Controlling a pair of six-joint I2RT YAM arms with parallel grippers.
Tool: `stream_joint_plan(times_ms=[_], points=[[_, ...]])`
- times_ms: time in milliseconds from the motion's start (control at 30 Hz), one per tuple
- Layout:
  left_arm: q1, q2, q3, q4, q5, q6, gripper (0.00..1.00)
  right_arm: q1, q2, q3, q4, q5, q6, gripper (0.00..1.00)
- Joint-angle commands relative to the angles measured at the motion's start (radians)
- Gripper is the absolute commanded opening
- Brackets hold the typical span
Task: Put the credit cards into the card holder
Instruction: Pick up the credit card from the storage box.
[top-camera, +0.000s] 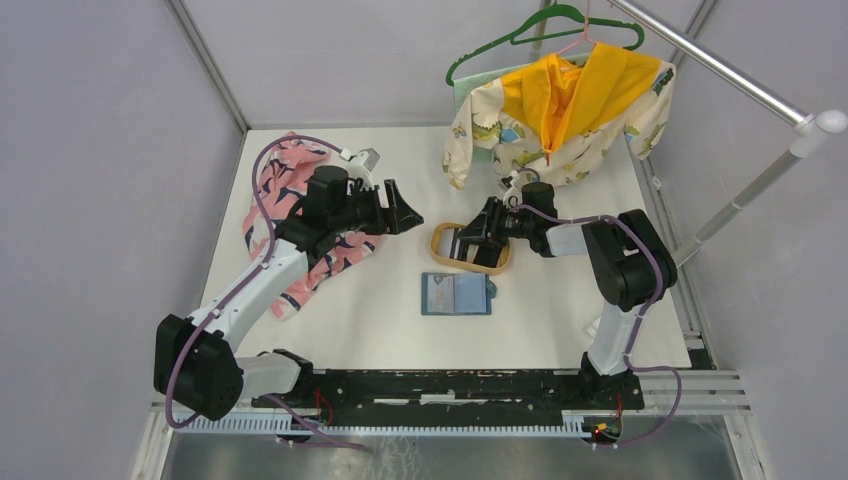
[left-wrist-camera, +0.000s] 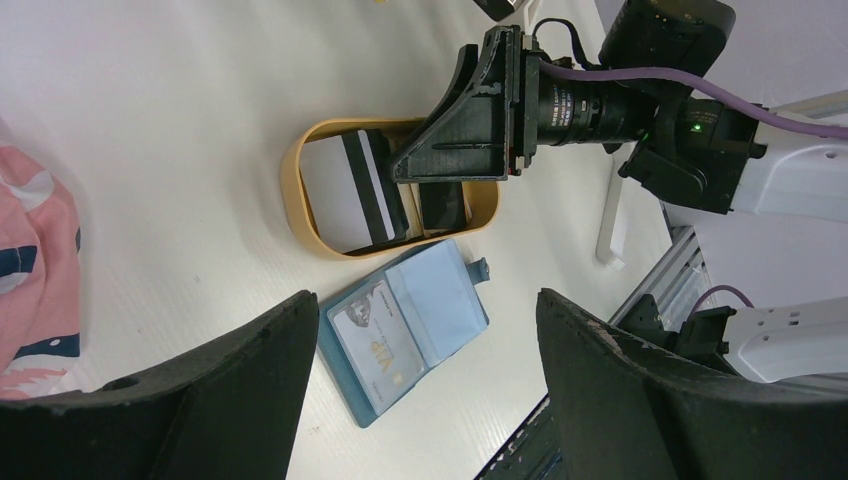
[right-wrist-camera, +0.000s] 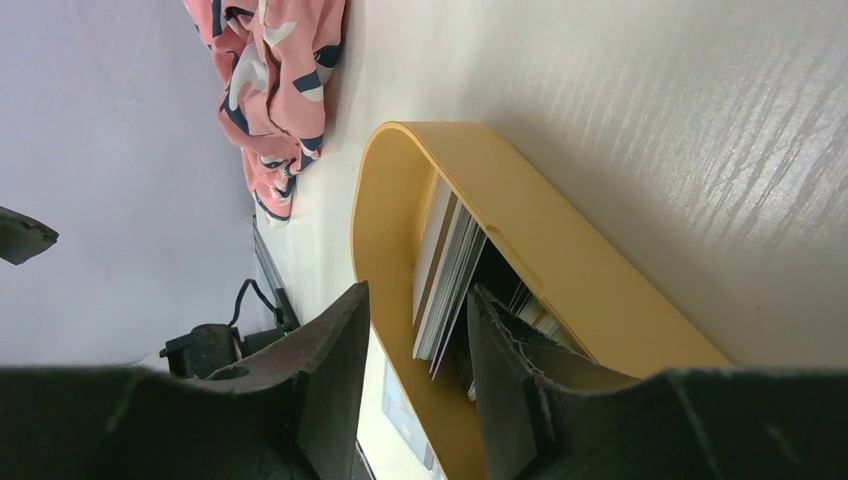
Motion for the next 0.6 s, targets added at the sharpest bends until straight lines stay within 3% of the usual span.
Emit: stream_joint_plan(times_ms=[0,567], points=[[0.005,0.007,0.008,0.008,0.031,0.019,0.85,-0.006,-0.026,-0.001,0.050,-0.016,0.014,0.46],[0.004,0.008,0.008,0.008,0.030,0.014,0.85,0.056,0.033,0.045,0.062,0.008,0.016,0.52]])
